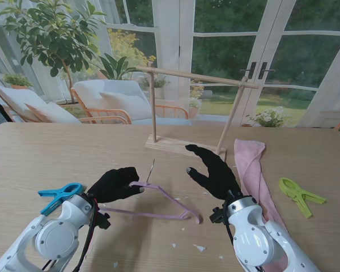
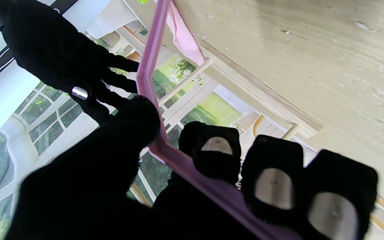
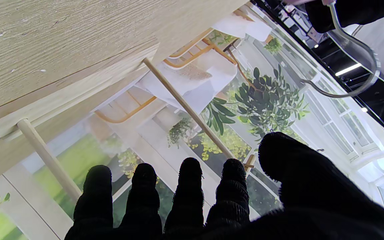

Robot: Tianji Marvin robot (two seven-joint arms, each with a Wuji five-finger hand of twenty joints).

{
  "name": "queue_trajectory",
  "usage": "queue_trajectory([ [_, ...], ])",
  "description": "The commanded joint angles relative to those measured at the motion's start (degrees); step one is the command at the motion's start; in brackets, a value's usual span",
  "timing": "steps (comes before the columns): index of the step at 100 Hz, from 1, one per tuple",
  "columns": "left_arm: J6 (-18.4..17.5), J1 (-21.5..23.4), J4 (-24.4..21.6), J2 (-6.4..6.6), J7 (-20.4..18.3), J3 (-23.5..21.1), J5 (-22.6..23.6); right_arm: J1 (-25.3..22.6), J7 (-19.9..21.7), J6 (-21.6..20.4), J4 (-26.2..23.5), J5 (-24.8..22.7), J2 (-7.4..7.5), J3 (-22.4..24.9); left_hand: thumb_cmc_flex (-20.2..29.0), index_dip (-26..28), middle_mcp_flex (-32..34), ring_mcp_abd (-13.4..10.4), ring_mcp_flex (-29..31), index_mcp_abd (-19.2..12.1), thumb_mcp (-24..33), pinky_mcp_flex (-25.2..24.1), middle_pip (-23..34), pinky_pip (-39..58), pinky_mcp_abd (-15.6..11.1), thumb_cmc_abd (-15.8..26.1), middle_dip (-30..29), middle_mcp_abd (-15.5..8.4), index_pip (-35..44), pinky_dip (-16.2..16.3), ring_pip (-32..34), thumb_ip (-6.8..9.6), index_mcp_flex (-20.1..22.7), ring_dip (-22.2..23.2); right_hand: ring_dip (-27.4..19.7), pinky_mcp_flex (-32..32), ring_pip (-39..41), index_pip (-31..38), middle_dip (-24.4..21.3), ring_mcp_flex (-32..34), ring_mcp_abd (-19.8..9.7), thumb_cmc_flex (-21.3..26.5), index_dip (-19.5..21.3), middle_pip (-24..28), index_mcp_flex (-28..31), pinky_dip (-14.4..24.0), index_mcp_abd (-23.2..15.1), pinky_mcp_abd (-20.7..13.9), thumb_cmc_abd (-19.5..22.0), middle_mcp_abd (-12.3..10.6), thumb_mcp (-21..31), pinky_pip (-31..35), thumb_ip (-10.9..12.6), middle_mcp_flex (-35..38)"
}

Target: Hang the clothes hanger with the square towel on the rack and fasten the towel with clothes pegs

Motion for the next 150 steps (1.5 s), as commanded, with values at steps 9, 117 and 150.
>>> queue_trajectory([
  [9, -2.72, -0.6, 0.28, -0.71, 1.09, 0.09, -0.91, -0.41, 0.38, 0.12, -0.42, -0.1, -0.51, -0.16, -5.01, 8.52, 3.3, 0.77, 3.18, -2.95, 1.96, 2.24, 3.4, 16.01, -0.58, 3.5, 3.43, -3.08, 1.74, 3.28, 5.85, -1.83, 5.76, 1.1, 0.26, 0.41, 0.31, 0.34, 0.93, 1.24, -0.3, 0.15, 0.91, 2.15, -0.07, 30.91, -0.07, 0.31, -0.65, 0.12, -1.42, 0.82, -1.19, 0.81],
  [117, -4.25, -3.23, 0.74, -0.93, 0.35, -0.41, -4.92, -0.31, -2.22, 0.88, -0.35, -0.39, -1.06, -0.61, -0.7, 24.66, 9.1, -13.4, 4.44, -7.04, 8.36, 3.37, 12.06, 17.93, -10.36, -6.76, 5.48, -12.86, 12.95, 13.83, 16.53, 2.19, 16.53, -3.86, 0.35, 1.6, 1.18, 1.26, 1.27, 2.43, 0.3, -0.12, 0.86, 2.77, 1.84, 30.83, 0.34, 0.78, -1.2, 0.37, 1.05, 2.13, -1.02, 1.72],
  [150, -5.11, -3.65, 1.03, -0.98, 0.14, -0.26, -6.42, -1.01, -2.43, 2.32, -1.33, -2.18, -0.94, -0.05, -2.87, 28.43, 9.1, -10.78, 4.36, -8.19, 3.4, 2.76, 12.79, 17.93, -7.01, 4.87, 5.55, -10.99, 11.35, 15.16, 16.45, 3.15, 19.1, -3.08, 0.46, 2.41, 1.76, 1.9, 1.48, 3.36, 0.73, 0.42, 0.88, 3.25, 3.23, 30.82, 1.17, 1.1, -1.19, 1.0, 2.19, 2.83, -1.06, 3.24],
])
